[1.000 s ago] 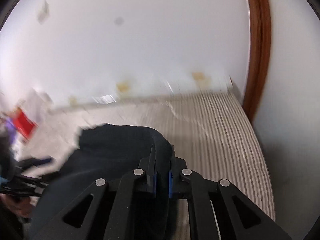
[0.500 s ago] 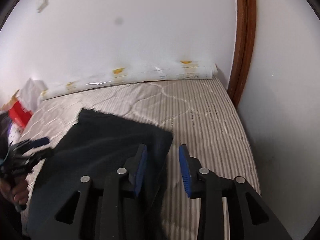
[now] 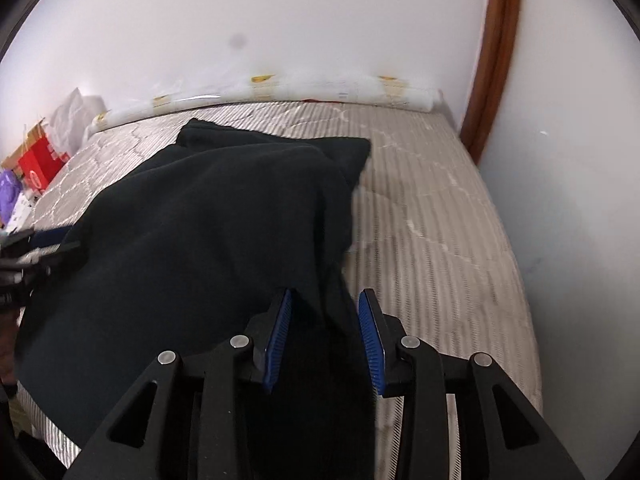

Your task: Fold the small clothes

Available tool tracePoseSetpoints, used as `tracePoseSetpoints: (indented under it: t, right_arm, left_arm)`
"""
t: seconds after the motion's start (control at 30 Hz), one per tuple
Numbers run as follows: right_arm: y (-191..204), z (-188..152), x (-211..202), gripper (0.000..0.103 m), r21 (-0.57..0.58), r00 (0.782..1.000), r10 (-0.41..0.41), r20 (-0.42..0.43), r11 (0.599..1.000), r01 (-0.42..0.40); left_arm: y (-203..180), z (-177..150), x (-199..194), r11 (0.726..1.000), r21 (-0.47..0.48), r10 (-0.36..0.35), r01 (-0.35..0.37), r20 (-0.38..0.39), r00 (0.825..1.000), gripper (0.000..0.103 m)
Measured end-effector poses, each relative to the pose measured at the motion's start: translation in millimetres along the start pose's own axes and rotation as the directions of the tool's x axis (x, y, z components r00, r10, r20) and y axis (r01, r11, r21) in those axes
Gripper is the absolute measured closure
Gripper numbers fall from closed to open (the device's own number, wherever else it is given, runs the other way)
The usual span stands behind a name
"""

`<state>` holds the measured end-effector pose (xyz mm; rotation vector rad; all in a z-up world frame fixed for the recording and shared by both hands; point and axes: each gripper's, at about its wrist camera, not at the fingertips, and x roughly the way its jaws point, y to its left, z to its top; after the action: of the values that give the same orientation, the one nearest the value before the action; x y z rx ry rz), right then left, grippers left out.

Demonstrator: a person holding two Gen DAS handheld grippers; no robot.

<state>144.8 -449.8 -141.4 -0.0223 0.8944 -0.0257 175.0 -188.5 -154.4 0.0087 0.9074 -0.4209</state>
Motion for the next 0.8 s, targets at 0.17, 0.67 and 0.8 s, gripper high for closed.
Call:
tracePoseSetpoints:
  t: [0.17,0.67,0.8]
  right_arm:
    - [-20.4,-9.5,-32.8,0.067,0.065,0.999,-0.006,0.033,0.998,0.004]
    - [-13.5,-45.0,-141.2,0.046,0.229,0.994,-0.071,0.079,0.972,0.052]
    - [-2.7,-52.5,-168.1,0.028,0.245,0.99,-0.103,0.097,0.966,0.077]
  left_arm:
    - [-6.4,-11.9,-20.4,1.0,-0.029,0.006,-0.006,0.005,1.0,0.032]
    - [-40.5,-31.5,-123.0,0.996,-0.002,0.085,-0.085,0.099,0.991,0.015]
    - [-41.5,-33.6,-149.4,0.995,-0.014,0.1,-0.099,0.137,0.986,0.007]
